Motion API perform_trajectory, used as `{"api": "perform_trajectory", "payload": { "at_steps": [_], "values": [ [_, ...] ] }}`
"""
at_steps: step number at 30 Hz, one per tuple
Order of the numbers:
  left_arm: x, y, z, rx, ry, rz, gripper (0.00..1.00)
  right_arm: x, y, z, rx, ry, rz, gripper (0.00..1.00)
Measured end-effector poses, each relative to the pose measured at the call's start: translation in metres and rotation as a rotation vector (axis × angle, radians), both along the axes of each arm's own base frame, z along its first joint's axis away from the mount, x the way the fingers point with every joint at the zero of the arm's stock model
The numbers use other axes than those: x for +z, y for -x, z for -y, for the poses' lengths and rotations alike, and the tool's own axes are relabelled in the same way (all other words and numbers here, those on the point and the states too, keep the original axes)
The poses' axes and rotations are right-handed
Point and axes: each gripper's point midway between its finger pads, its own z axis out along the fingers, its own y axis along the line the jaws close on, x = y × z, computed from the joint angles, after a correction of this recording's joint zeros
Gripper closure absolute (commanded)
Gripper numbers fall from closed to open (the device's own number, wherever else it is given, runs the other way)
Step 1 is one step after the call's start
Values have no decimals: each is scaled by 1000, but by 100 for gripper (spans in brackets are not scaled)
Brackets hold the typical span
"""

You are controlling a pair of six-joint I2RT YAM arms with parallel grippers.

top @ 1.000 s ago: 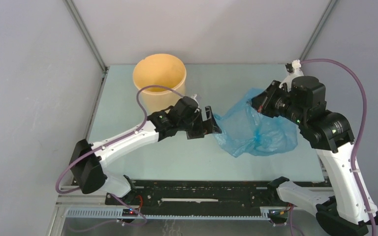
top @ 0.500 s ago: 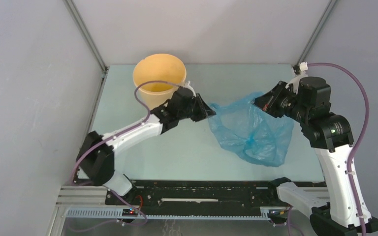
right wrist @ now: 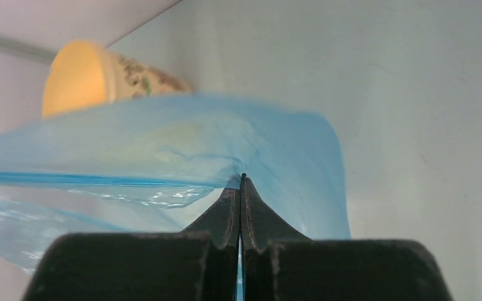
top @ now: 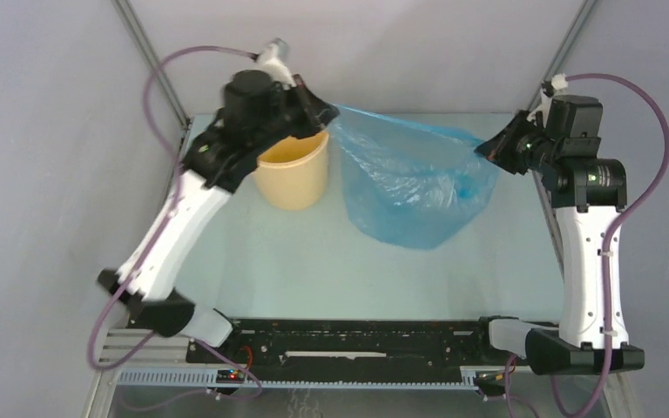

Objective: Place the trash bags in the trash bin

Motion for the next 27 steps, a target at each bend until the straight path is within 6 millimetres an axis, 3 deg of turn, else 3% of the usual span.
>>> {"api": "perform_trajectory", "payload": {
  "at_steps": [3,5,8,13,15,18,21,24,27],
  "values": [
    [46,47,-24,-44,53,106,100,19,16,-25,121,3,62,100],
    [42,69,-29,-83,66,109,100,18,28,-36,182,-2,69,100],
    [-6,81,-32,-97,56,25,100,0,50,-41,218,2,46,100],
    [-126,84,-15,-121,-55,-252,100,-63,76,-34,208,6,-137,100],
    [-146,88,-12,-127,-88,-319,100,-68,78,-33,215,13,-173,100],
    [-136,93,-11,-140,-79,-307,100,-54,78,-34,226,36,-159,94],
    [-102,92,-8,-148,-39,-248,100,-31,78,-33,233,72,-93,89],
    [-62,92,-7,-154,15,-169,100,-20,84,-31,237,104,-49,74],
    [-33,93,-9,-158,53,-115,100,-25,92,-30,247,127,-73,52]
  ]
}}
